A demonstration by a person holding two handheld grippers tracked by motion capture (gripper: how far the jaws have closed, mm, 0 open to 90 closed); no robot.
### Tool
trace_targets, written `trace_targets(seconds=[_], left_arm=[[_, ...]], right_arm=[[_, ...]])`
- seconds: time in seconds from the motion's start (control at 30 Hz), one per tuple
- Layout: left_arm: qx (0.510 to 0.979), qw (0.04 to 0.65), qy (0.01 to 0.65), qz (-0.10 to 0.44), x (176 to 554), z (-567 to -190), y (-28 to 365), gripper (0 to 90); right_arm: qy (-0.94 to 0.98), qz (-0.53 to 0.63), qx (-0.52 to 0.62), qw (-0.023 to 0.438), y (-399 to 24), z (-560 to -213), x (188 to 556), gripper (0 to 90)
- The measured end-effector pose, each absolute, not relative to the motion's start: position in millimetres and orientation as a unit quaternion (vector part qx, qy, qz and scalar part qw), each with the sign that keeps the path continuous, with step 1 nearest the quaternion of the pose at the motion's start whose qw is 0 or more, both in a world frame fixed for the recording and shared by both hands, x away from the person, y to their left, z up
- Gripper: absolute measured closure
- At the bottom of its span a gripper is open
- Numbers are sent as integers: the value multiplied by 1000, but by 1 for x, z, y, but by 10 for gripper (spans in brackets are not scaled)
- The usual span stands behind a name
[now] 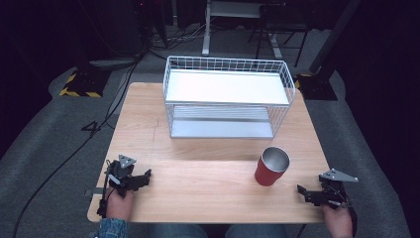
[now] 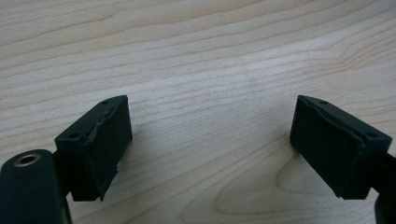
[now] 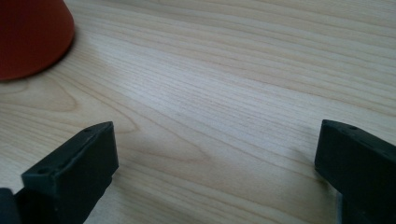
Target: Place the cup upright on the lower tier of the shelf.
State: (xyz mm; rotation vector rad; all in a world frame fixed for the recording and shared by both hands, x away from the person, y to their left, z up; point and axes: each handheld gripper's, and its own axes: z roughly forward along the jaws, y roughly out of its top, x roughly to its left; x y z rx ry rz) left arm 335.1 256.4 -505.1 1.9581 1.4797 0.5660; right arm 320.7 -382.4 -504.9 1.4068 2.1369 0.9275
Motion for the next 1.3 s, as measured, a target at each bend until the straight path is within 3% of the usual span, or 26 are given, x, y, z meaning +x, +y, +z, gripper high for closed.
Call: trace_targets(seconds=[0.57,1.3], left_arm=[[740,305,559,214,335,-505,256,135],[740,306,559,214,335,-505,256,135]], right_arm=[[748,373,487,254,-369,-477,304,0],[761,432,425,231,-323,-454,279,0]])
